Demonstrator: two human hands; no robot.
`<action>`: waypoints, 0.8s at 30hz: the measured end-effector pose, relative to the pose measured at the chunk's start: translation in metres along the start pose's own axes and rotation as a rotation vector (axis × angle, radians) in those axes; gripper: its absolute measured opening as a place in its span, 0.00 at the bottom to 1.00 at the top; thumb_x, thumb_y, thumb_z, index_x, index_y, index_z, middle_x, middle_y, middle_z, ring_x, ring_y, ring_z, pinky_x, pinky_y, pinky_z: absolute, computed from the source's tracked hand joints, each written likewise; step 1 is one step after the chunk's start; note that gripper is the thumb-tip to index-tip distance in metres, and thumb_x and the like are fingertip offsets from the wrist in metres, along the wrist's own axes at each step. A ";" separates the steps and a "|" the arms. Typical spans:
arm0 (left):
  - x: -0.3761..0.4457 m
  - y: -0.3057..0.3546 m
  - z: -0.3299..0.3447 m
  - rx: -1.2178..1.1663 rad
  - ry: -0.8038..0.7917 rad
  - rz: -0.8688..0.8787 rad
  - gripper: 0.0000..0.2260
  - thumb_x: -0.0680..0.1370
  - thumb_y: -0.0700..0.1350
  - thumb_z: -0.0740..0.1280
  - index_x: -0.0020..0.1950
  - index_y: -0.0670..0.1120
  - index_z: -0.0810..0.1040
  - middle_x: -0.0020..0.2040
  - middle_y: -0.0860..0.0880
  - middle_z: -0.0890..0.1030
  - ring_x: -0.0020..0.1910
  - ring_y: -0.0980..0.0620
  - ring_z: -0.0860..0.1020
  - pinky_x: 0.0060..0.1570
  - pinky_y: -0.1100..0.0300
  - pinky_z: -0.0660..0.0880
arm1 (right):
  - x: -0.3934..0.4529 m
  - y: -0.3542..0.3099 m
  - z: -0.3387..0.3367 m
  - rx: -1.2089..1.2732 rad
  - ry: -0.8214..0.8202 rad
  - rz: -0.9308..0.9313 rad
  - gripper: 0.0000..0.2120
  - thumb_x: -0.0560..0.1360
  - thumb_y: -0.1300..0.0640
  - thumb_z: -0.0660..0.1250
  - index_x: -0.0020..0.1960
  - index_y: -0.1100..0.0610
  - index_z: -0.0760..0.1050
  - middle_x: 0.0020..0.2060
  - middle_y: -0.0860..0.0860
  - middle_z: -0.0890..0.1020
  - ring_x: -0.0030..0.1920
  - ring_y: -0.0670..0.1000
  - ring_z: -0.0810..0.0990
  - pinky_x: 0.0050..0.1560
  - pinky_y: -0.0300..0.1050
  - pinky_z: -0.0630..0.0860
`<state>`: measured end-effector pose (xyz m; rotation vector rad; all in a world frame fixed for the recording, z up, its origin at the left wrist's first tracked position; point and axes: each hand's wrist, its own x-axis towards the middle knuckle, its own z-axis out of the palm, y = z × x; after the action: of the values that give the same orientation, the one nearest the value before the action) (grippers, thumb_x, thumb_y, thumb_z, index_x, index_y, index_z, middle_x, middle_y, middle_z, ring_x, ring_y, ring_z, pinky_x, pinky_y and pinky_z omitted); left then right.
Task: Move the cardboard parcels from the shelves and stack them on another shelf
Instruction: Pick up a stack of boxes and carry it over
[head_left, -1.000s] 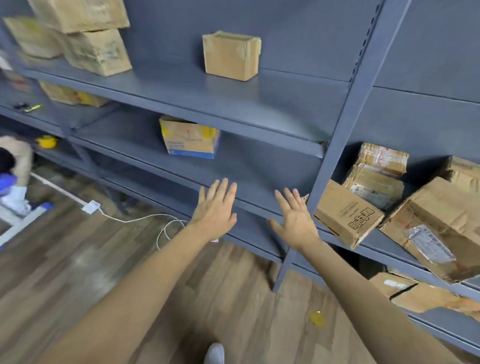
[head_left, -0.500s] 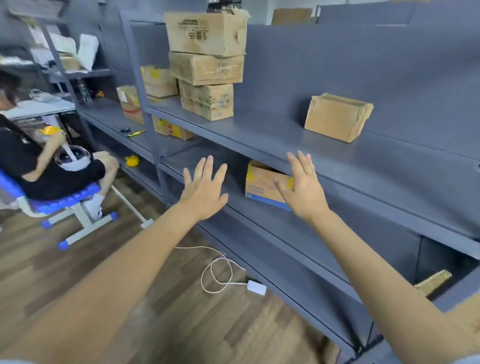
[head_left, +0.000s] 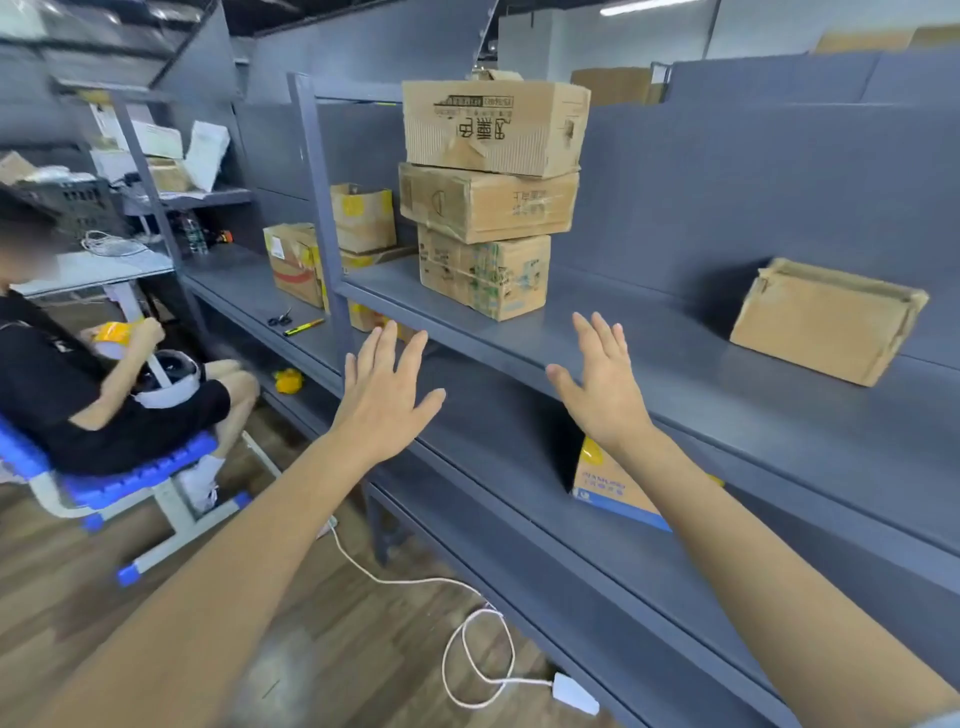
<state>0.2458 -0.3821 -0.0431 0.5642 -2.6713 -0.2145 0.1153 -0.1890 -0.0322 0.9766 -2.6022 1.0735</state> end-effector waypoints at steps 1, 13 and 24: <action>0.010 -0.009 0.007 0.009 -0.017 0.001 0.30 0.80 0.55 0.58 0.78 0.48 0.50 0.78 0.42 0.45 0.77 0.44 0.42 0.73 0.43 0.45 | 0.015 0.001 0.009 0.007 -0.007 -0.001 0.31 0.80 0.52 0.60 0.78 0.56 0.49 0.78 0.54 0.49 0.77 0.56 0.40 0.76 0.52 0.46; 0.227 -0.084 0.042 -0.281 0.145 -0.062 0.28 0.80 0.48 0.62 0.76 0.43 0.56 0.76 0.42 0.57 0.75 0.43 0.53 0.72 0.49 0.53 | 0.211 0.024 0.056 0.286 0.118 0.138 0.34 0.80 0.49 0.59 0.78 0.53 0.43 0.78 0.54 0.45 0.77 0.53 0.40 0.75 0.52 0.47; 0.389 -0.120 0.017 -1.299 0.187 -0.225 0.28 0.79 0.61 0.56 0.76 0.56 0.51 0.75 0.54 0.59 0.72 0.51 0.61 0.69 0.44 0.60 | 0.290 0.008 0.041 0.544 0.455 0.086 0.33 0.81 0.51 0.59 0.78 0.53 0.44 0.77 0.46 0.50 0.76 0.44 0.49 0.75 0.43 0.51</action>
<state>-0.0451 -0.6520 0.0508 0.3738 -1.7242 -1.6543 -0.1100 -0.3603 0.0422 0.6003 -2.0366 1.8337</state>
